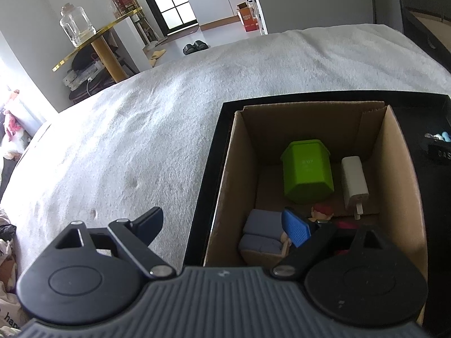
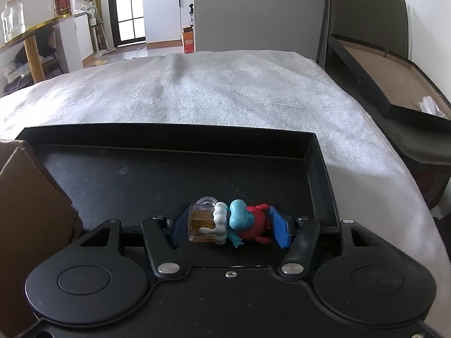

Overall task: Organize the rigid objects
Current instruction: 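Close the right tool on the blue-and-red figure and jar, then carry the figure and jar into the box and release them while left tool grips the box wall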

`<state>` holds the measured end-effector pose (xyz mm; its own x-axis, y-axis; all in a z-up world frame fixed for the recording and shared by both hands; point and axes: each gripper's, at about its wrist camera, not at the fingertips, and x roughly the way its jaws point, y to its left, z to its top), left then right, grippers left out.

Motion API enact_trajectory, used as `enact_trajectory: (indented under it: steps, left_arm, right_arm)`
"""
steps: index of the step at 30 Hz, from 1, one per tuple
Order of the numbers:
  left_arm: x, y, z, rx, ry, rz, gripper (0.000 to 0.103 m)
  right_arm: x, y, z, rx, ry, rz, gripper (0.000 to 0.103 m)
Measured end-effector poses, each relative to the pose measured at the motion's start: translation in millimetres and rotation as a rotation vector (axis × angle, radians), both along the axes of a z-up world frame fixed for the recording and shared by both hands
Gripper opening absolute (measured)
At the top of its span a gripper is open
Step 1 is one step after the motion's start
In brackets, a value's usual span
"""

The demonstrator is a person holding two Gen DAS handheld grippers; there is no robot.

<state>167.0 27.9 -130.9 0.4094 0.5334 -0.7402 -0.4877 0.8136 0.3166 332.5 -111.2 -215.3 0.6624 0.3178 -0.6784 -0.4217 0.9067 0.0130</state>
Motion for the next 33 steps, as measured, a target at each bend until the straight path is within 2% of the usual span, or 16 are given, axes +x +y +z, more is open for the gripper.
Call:
enact_trajectory:
  steps: [9, 20, 33]
  left_arm:
    - [-7.0, 4.8, 4.6, -0.028, -0.036, 0.003, 0.090]
    - [-19.0, 18.3, 7.8, -0.080, -0.087, 0.013, 0.090]
    - [-31.4, 31.2, 6.9, -0.136, -0.123, -0.006, 0.090]
  right_arm:
    - [-19.6, -10.1, 19.5, 0.030, 0.015, -0.005, 0.058]
    - [-42.3, -1.2, 46.8, 0.017, -0.030, 0.040, 0.058]
    - [-66.1, 24.8, 81.0, 0.051, -0.086, 0.122, 0.058]
